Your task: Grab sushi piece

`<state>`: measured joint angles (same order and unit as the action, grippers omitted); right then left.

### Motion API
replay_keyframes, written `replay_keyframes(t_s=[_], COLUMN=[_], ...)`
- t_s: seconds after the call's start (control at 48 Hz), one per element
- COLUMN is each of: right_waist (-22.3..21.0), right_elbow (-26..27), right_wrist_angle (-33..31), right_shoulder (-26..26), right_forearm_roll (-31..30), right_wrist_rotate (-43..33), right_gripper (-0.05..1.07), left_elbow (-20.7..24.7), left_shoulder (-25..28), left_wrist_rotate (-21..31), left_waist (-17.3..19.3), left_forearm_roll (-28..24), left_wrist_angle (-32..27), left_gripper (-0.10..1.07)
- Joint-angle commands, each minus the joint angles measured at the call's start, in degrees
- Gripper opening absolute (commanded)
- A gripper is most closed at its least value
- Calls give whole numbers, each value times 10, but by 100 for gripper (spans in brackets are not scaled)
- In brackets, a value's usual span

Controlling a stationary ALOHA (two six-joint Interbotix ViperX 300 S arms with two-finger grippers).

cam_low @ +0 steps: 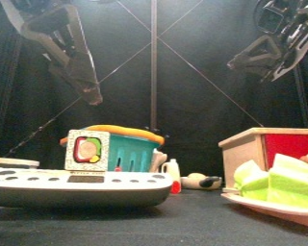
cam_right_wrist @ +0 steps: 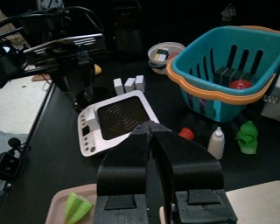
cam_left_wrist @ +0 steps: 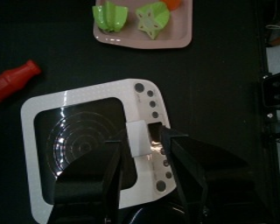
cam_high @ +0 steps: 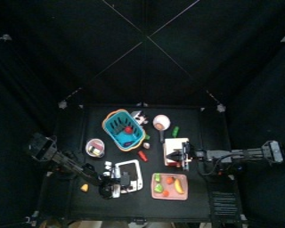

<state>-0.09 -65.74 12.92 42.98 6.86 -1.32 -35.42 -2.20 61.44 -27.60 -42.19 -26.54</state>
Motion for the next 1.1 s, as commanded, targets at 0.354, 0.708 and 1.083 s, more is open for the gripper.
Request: replay_keyframes(t_s=[0.354, 0.708, 1.083], right_waist=[4, 4, 4], right_elbow=[2, 2, 2], right_wrist_angle=[4, 3, 3], right_shoulder=[-1, -2, -7], right_forearm_roll=[2, 1, 1], right_wrist_rotate=[0, 0, 0], right_gripper=[4, 4, 3], left_elbow=[35, 34, 37], left_shoulder=[47, 54, 51], left_wrist_rotate=[0, 0, 1], left_waist=[2, 3, 3], left_forearm_roll=[7, 8, 7], left_wrist_angle=[1, -25, -67], left_gripper=[75, 75, 75])
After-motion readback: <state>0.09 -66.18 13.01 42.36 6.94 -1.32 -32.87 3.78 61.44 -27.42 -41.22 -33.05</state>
